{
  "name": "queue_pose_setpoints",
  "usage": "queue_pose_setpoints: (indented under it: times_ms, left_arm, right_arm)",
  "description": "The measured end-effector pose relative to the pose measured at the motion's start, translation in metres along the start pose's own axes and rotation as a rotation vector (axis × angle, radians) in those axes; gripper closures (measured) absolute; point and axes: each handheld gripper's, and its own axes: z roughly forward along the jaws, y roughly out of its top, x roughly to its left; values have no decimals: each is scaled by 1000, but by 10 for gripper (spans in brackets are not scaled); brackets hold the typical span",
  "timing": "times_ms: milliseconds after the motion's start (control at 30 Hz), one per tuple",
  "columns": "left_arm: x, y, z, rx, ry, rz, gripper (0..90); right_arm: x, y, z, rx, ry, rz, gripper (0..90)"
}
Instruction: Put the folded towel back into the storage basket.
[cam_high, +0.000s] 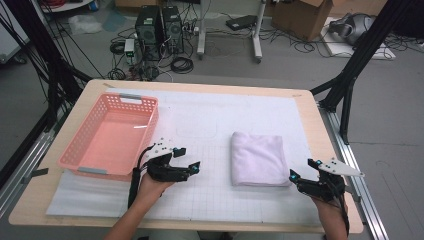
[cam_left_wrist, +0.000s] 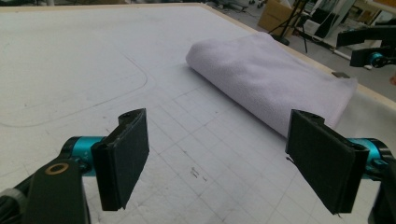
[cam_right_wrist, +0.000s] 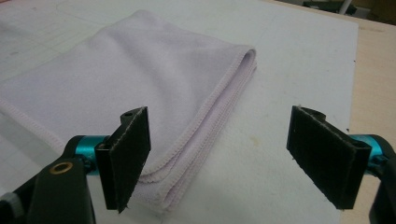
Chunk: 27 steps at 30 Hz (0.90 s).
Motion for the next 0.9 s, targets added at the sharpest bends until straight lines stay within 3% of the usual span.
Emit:
queue_pose_setpoints:
  times_ms: [167, 433, 500, 633, 733, 900]
  left_arm:
    - [1, 0, 3, -11, -5, -19, 235]
    - [0, 0, 9, -52, 20, 59, 225]
    - [-1, 2, 13, -21, 16, 55, 231]
    - [-7, 11, 23, -36, -19, 41, 195]
    - [-9, 16, 29, -40, -20, 40, 193]
    - [-13, 29, 47, 1, -20, 28, 199]
  right_arm:
    - [0, 0, -1, 0, 7, 5, 206]
    - [0, -1, -1, 1, 11, 8, 206]
    - [0, 0, -1, 2, 12, 4, 206]
    - [0, 0, 0, 5, 14, 2, 206]
    - [1, 0, 0, 11, 14, 0, 206]
    - [0, -1, 0, 11, 17, 0, 206]
